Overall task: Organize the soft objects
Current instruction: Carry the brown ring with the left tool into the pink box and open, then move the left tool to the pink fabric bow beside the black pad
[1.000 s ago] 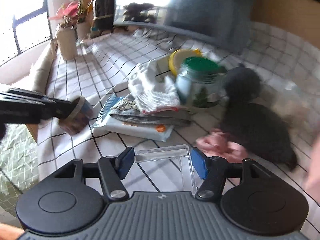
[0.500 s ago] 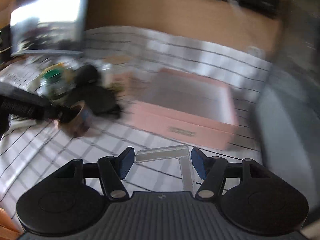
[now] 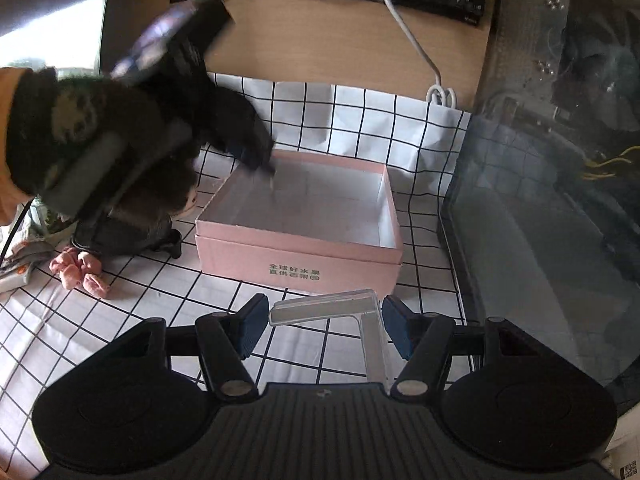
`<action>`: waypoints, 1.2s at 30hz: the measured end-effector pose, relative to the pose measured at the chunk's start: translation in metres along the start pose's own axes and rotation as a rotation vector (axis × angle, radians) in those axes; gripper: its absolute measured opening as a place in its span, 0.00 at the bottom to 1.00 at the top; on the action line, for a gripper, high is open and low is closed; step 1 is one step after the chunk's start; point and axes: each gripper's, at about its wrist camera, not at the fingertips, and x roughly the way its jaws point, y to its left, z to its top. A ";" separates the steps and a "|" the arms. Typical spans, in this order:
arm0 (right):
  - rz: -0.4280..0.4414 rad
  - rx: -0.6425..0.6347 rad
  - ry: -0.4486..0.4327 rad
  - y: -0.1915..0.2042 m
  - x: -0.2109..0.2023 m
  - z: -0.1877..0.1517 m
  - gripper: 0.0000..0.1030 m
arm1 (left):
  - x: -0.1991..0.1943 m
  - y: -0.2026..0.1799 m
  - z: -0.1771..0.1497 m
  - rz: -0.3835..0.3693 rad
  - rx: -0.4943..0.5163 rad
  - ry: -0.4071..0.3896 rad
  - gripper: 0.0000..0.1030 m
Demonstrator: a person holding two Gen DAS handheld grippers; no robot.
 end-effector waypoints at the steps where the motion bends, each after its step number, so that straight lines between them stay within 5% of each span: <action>1: 0.000 -0.003 0.004 0.001 0.002 0.000 0.61 | 0.007 0.000 -0.006 -0.001 0.023 0.041 0.20; 4: 0.001 -0.004 0.021 0.001 0.011 0.003 0.61 | 0.005 0.010 -0.016 -0.075 -0.011 0.045 0.20; 8: 0.015 0.003 0.005 -0.001 0.022 0.020 0.61 | -0.034 0.033 -0.022 -0.178 -0.131 -0.115 0.20; 13: 0.000 0.006 -0.110 -0.011 0.042 0.078 0.61 | -0.082 0.046 -0.042 -0.202 -0.158 -0.243 0.20; 16: -0.003 0.039 -0.181 -0.021 0.063 0.118 0.65 | -0.099 0.051 -0.066 -0.193 -0.176 -0.236 0.20; 17: 0.008 0.051 -0.183 -0.024 0.073 0.128 0.75 | -0.104 0.054 -0.076 -0.188 -0.189 -0.225 0.20; 20: 0.015 0.055 -0.151 -0.020 0.095 0.142 0.79 | -0.120 0.063 -0.112 -0.163 -0.226 -0.191 0.20; 28: 0.203 -0.069 -0.026 0.058 0.106 0.097 0.78 | -0.168 0.084 -0.230 -0.037 -0.232 -0.092 0.20; 36: 0.397 -0.267 0.023 0.173 0.081 0.051 0.79 | -0.220 0.157 -0.292 0.135 -0.499 -0.167 0.20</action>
